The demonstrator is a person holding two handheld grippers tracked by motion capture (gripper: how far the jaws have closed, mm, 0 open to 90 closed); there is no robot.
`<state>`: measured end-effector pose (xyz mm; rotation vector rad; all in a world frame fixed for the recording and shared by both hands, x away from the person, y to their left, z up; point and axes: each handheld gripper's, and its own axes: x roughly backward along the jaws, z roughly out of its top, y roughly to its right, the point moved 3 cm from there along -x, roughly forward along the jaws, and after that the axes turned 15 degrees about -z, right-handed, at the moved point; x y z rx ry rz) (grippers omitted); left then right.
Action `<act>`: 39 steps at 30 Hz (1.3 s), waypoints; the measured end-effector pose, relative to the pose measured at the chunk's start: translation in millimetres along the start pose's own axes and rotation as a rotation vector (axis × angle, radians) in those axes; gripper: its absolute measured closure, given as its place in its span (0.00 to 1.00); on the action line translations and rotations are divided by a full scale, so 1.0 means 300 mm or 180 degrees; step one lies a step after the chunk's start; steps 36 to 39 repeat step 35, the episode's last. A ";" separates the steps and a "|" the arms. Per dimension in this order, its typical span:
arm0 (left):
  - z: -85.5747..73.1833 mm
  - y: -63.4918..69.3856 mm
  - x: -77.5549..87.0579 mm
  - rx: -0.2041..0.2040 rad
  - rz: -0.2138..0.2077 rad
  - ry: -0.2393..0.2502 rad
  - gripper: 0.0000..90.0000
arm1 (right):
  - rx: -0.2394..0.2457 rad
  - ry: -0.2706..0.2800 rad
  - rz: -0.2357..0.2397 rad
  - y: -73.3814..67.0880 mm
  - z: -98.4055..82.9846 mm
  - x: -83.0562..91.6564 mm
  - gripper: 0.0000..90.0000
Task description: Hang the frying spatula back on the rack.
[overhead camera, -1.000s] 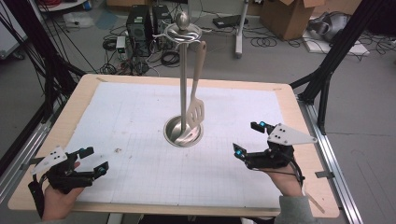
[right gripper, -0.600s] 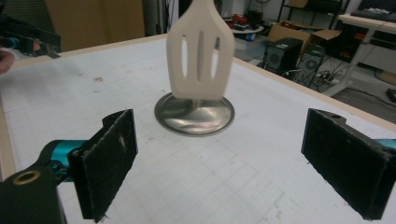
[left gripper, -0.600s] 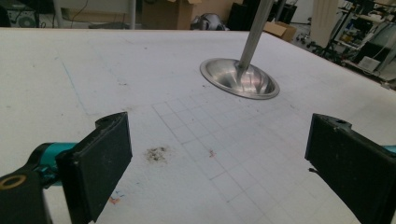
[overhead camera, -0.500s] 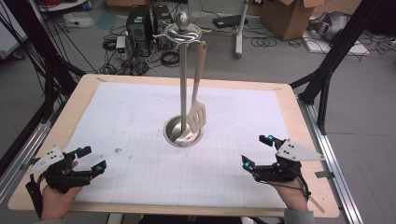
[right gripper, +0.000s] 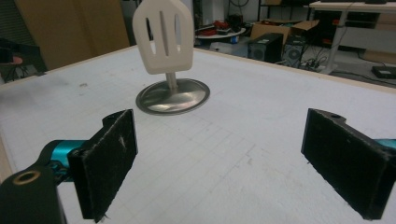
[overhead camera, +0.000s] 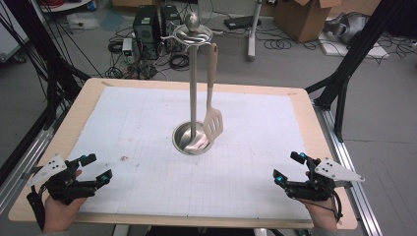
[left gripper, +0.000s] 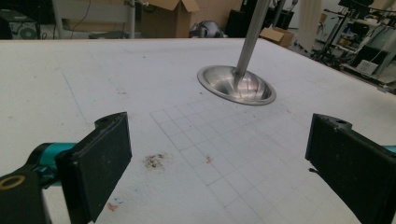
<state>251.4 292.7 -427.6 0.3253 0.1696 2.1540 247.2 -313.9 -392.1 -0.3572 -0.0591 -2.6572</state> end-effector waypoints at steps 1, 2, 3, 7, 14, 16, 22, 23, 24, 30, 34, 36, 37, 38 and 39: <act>0.000 0.000 0.000 -0.0007 -0.0004 -0.0010 0.08 | -0.0020 -0.0008 -0.0020 0.007 -0.006 0.006 0.11; 0.000 0.001 0.000 -0.0010 0.0002 0.0000 0.08 | -0.0055 0.0004 -0.0030 0.015 -0.014 0.014 0.11; 0.001 0.002 0.000 -0.0016 -0.0001 -0.0002 0.08 | -0.0065 0.0022 -0.0043 0.023 -0.021 0.021 0.11; 0.003 0.003 0.001 -0.0012 0.0000 0.0028 0.07 | -0.0152 0.0049 -0.0139 0.053 -0.047 0.046 0.11; 0.004 -0.005 0.011 0.0015 0.0051 0.0058 0.06 | -0.0260 0.0154 -0.0329 0.079 -0.121 0.058 0.11; 0.002 -0.008 0.013 0.0025 0.0063 0.0050 0.04 | -0.0274 0.0162 -0.0390 0.090 -0.138 0.061 0.11; -0.001 -0.013 0.014 0.0034 0.0117 0.0025 0.02 | -0.0354 0.0161 -0.0484 0.125 -0.184 0.081 0.11; -0.002 -0.016 0.016 0.0046 0.0125 0.0012 0.02 | -0.0382 0.0141 -0.0479 0.129 -0.191 0.086 0.11; -0.003 -0.018 0.018 0.0057 0.0133 -0.0001 0.02 | -0.0391 0.0154 -0.0483 0.134 -0.197 0.089 0.11; -0.007 -0.023 0.013 0.0077 0.0178 -0.0047 0.02 | -0.0462 0.0188 -0.0540 0.151 -0.216 0.113 0.11; -0.015 -0.030 0.008 0.0098 0.0217 -0.0101 0.02 | -0.0521 0.0263 -0.0579 0.151 -0.213 0.117 0.11; -0.016 -0.031 0.008 0.0100 0.0217 -0.0112 0.02 | -0.0522 0.0268 -0.0581 0.150 -0.212 0.119 0.11; -0.016 -0.031 0.008 0.0100 0.0217 -0.0112 0.02 | -0.0522 0.0268 -0.0581 0.150 -0.212 0.119 0.11; -0.016 -0.031 0.008 0.0100 0.0217 -0.0112 0.02 | -0.0522 0.0268 -0.0581 0.150 -0.212 0.119 0.11; -0.016 -0.031 0.008 0.0100 0.0217 -0.0112 0.02 | -0.0522 0.0268 -0.0581 0.150 -0.212 0.119 0.11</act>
